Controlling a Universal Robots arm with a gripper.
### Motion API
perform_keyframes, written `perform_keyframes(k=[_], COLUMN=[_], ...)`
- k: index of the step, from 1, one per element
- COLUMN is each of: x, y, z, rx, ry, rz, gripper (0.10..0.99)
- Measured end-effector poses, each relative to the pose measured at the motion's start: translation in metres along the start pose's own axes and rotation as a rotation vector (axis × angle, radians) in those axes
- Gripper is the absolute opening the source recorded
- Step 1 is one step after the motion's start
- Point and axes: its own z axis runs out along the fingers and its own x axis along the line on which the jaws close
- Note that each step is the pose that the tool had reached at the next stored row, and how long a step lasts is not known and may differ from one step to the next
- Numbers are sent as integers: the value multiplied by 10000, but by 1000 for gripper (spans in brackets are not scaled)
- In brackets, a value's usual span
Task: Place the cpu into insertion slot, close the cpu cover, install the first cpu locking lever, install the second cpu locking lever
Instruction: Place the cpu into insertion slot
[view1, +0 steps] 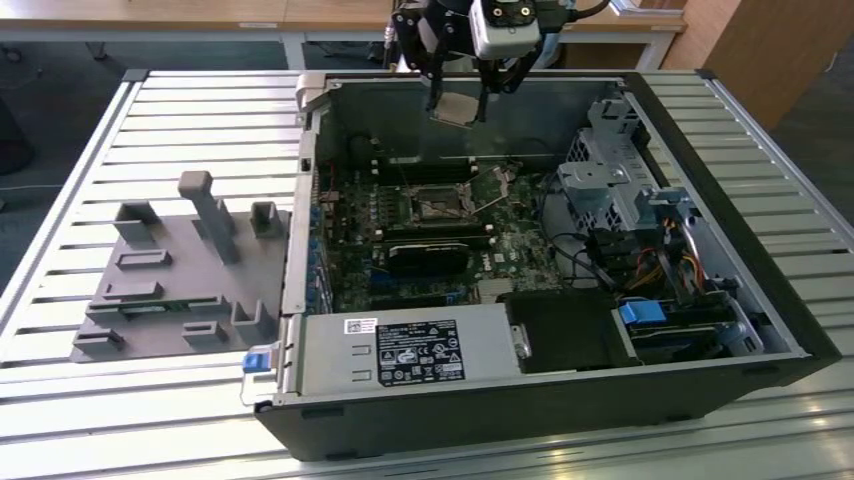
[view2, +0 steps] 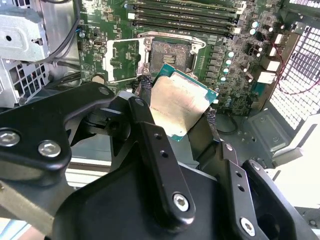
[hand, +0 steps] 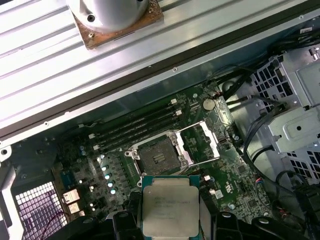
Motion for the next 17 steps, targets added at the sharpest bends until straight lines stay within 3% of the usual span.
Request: perform_keyframes(k=[17], x=[0], y=[0], z=[3], rx=[-11], ry=[-57], rz=[638], gripper=[541])
